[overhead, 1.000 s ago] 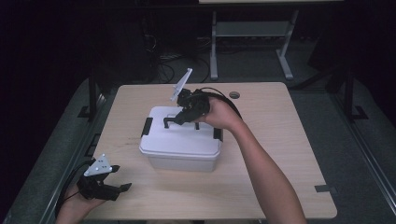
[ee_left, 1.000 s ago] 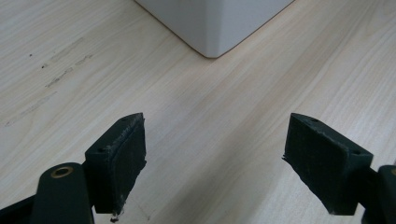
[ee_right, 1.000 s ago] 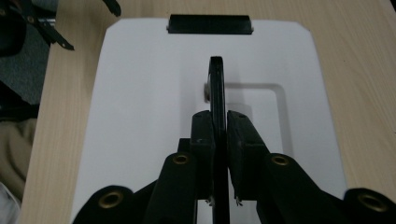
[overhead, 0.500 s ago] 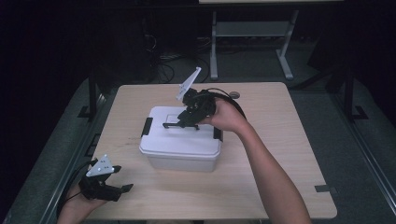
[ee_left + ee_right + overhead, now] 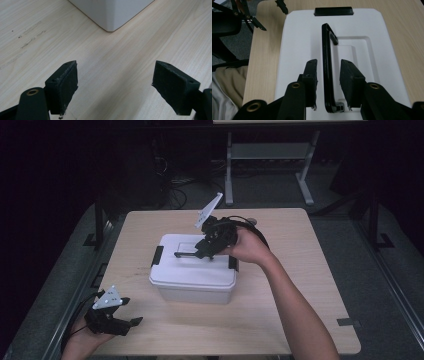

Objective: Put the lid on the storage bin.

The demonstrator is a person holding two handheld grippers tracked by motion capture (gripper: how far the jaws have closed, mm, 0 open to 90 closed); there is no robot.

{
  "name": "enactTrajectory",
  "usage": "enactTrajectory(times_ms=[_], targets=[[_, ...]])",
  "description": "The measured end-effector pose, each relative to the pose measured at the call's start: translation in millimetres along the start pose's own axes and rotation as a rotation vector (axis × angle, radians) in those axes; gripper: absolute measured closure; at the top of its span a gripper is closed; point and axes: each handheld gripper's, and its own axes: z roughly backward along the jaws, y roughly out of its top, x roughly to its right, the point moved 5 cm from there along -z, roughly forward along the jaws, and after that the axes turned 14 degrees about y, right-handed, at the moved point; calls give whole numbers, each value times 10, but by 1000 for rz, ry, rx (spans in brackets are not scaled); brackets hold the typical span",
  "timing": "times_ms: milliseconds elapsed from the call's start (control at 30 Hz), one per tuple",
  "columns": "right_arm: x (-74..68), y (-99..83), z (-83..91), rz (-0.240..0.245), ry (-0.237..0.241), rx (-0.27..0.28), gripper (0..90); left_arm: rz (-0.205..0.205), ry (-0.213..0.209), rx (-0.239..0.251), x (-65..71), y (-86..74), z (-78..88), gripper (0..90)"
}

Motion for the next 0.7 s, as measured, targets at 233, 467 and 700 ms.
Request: enactTrajectory(times_ms=[233,467,700], targets=[[-77,-11,64,7,1,3,647,9,4,1,-7,-4,2,199],[-128,-20,108,11,-1,3,631,9,8,9,-3,16,26,197],[-179,-75,148,2,-10,-2,625,10,9,9,-9,11,26,198]])
